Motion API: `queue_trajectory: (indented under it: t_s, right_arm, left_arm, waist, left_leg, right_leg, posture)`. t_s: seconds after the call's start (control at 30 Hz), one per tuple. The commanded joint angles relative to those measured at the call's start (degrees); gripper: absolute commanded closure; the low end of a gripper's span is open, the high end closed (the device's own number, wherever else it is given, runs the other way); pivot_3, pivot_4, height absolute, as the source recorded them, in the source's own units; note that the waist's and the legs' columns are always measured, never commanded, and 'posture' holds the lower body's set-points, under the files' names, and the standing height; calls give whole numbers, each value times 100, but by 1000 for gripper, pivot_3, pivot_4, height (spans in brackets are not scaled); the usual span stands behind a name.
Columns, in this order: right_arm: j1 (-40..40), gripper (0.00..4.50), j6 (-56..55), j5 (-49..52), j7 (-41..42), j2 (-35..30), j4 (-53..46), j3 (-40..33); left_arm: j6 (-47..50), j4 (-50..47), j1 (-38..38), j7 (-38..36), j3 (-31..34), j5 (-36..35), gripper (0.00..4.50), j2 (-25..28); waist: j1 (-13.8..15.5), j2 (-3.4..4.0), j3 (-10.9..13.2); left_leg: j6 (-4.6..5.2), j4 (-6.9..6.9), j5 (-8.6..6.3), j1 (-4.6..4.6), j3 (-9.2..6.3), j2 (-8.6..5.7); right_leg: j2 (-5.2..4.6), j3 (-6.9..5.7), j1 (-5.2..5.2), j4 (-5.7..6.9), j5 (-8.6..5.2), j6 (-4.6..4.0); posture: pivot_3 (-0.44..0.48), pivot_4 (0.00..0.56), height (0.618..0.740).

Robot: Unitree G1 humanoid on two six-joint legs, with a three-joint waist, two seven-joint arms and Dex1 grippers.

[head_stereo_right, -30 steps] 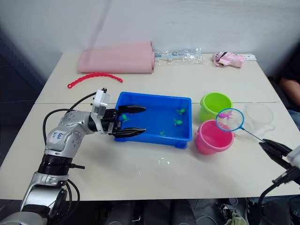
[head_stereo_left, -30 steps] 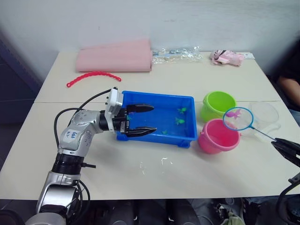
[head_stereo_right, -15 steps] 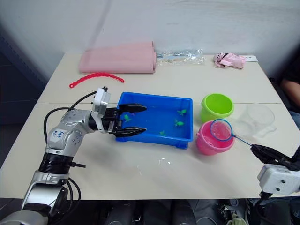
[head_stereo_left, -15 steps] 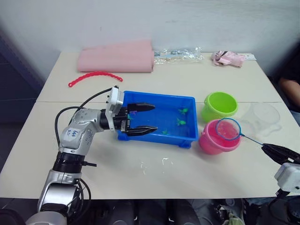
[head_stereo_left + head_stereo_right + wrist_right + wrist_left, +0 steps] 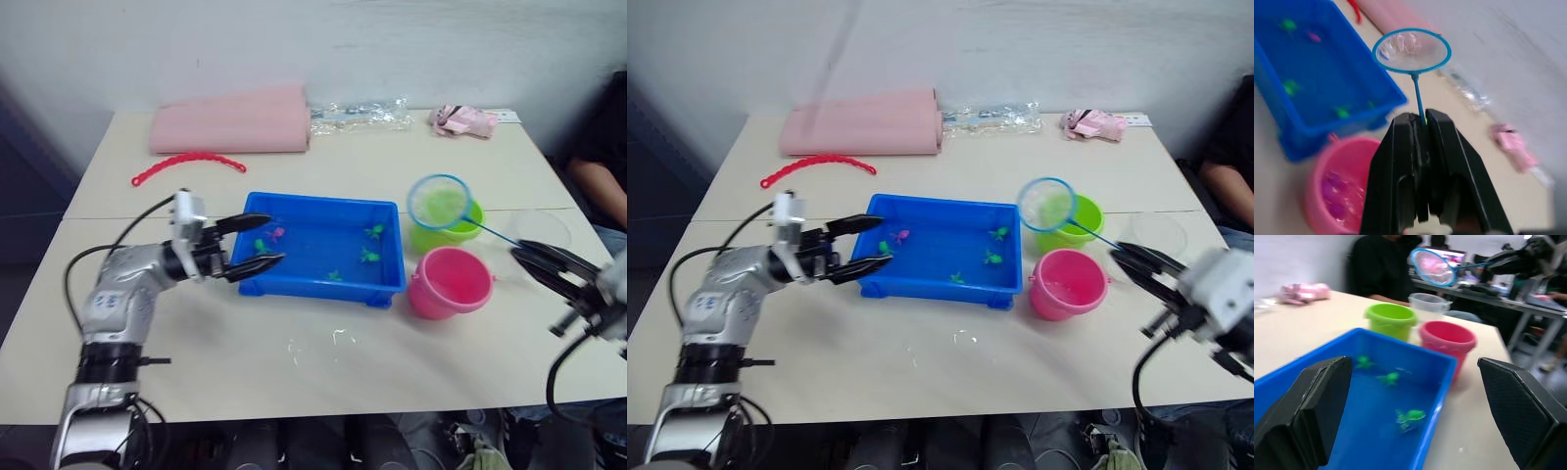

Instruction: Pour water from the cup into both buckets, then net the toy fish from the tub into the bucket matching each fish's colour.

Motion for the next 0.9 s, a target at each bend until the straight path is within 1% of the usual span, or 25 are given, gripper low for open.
queue_trajectory:
  t_s: [0.03, 0.07, 0.1, 0.17, 0.27, 0.33, 0.43, 0.5, 0.57, 0.63, 0.77, 0.9]
  right_arm:
    - [-955, 4500, 1184, 608, -209, -219, -185, 833]
    - [-1225, 4500, 1459, 689, -238, -224, -155, 1060]
    - [-1669, 4500, 1768, 652, -231, -158, -56, 1495]
    - [-2305, 4500, 2187, 506, -191, -13, 156, 2142]
    - [-2877, 4500, 2749, 223, -162, 139, 533, 2857]
    - [-3286, 4500, 2932, -200, -316, 396, 943, 3328]
    - [-3909, 4500, 2861, -952, -356, 863, 1658, 4011]
    - [-4106, 4500, 2790, -1238, -263, 1031, 1920, 4207]
    - [-4391, 4500, 2459, -1651, -243, 1326, 2412, 4440]
    - [-4679, 4500, 2198, -1981, -179, 1626, 2920, 4643]
    - [-5199, 4500, 1752, -2469, -41, 2245, 3847, 4887]
    - [-5430, 4500, 1431, -2697, 227, 2605, 4382, 4909]
  left_arm:
    - [102, -323, 413, 324, 648, -171, 33, 319]
    - [140, -362, 526, 429, 764, -178, 33, 380]
    - [146, -411, 709, 569, 952, -160, 33, 459]
    - [135, -512, 971, 824, 1206, -112, 33, 552]
    - [186, -731, 1289, 1070, 1465, -121, 33, 642]
    - [267, -965, 1563, 1068, 1572, -198, 33, 731]
    - [167, -1147, 1782, 984, 1600, -131, 33, 877]
    - [71, -1166, 1818, 959, 1584, -72, 33, 929]
    - [-3, -1182, 1855, 768, 1482, 23, 33, 1142]
    - [110, -1142, 1762, 644, 1447, -54, 33, 1325]
    - [159, -824, 1307, 416, 1179, 75, 33, 1718]
    - [295, -656, 984, 197, 928, 79, 33, 1951]
  waist:
    - [-4, 0, 0]
    - [-3, 0, 0]
    - [-2, 0, 0]
    - [-3, 0, 0]
    - [41, -1, 0]
    - [38, -4, -2]
    - [4, -3, -2]
    - [-8, -3, -2]
    - [-11, -3, -2]
    - [-35, -3, -2]
    - [-99, -3, -2]
    - [-145, -1, -1]
  left_leg:
    - [-1, 0, -3, -1, -1, 0]
    - [-2, 0, -4, -3, -3, 0]
    - [-3, 0, -6, -6, -5, 0]
    - [-5, 0, -7, -22, -11, 0]
    - [-5, 1, -8, -38, -27, -4]
    - [1, 0, -12, -44, -27, -11]
    - [6, 1, -20, -45, -13, -14]
    - [6, 1, -20, -43, -7, -12]
    - [4, 0, -21, -43, -8, -11]
    - [1, 0, -21, -44, -3, -9]
    - [1, -1, -21, -44, -1, -12]
    - [1, -5, -20, -45, 6, -14]
  right_leg:
    - [-2, 1, 0, -1, 0, 0]
    - [-4, 3, -2, -3, -1, -1]
    - [-4, 2, -3, -5, -1, -2]
    - [-7, 4, -11, -12, -1, -3]
    - [-9, -11, -11, -29, -1, -3]
    - [-15, -14, -11, -35, -1, -1]
    - [-17, -16, -13, -44, 3, 6]
    - [-10, -41, -16, -41, 4, 6]
    - [-6, -49, -18, -39, 3, 6]
    - [3, -50, -21, -38, 3, 6]
    - [10, -50, -24, -32, 3, 6]
    - [13, -49, -29, -2, 3, 6]
  posture:
    - [0, 150, 740]
    - [0, 150, 740]
    - [0, 150, 740]
    - [0, 150, 740]
    - [0, 150, 740]
    - [0, 150, 740]
    - [0, 150, 740]
    - [0, 150, 740]
    - [0, 150, 740]
    - [0, 150, 740]
    - [0, 150, 740]
    - [0, 150, 740]
